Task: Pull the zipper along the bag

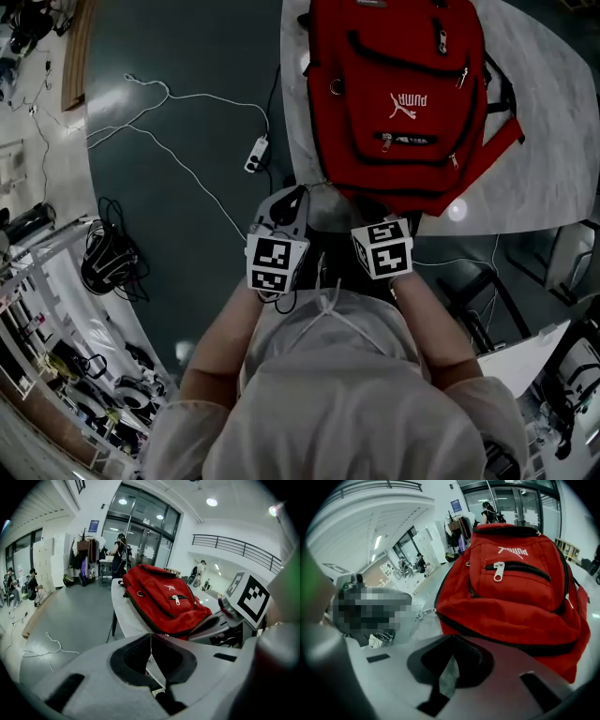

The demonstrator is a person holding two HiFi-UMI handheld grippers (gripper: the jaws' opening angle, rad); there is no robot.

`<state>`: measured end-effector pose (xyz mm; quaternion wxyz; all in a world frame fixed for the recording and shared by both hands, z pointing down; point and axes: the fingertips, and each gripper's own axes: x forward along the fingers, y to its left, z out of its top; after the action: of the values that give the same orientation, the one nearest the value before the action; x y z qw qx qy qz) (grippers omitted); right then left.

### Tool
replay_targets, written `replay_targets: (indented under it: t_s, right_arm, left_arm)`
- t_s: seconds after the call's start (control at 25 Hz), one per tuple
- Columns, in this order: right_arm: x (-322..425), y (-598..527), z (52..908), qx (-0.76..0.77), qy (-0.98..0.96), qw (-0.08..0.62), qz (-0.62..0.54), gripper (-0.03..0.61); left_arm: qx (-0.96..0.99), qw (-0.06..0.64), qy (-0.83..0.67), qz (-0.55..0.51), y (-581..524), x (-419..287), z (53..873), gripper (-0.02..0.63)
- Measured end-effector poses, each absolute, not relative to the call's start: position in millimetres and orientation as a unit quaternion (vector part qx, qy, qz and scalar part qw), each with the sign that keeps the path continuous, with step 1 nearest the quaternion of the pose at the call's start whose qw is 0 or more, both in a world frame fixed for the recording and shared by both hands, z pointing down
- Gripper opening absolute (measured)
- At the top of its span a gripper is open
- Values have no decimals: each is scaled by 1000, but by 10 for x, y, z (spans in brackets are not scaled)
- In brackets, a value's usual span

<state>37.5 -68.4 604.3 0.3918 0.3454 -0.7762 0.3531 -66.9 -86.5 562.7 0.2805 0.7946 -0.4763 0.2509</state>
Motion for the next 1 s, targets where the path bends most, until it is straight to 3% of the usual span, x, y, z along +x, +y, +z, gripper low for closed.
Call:
replay_targets:
  t_s: [0.48,0.64,1.0]
  right_arm:
    - [318,-709,6121,310,-745,432,403,26]
    - [297,-715,6119,291,-741,440,415,26]
    - [280,-727,6134,284,-748,455,390,26]
  left_arm:
    - [812,307,-386,311,-917,-466,5874,23]
    - [812,315,-353,341,-854,-378,5974,125]
    - [798,293,-342,400,-881,-300,6174,126]
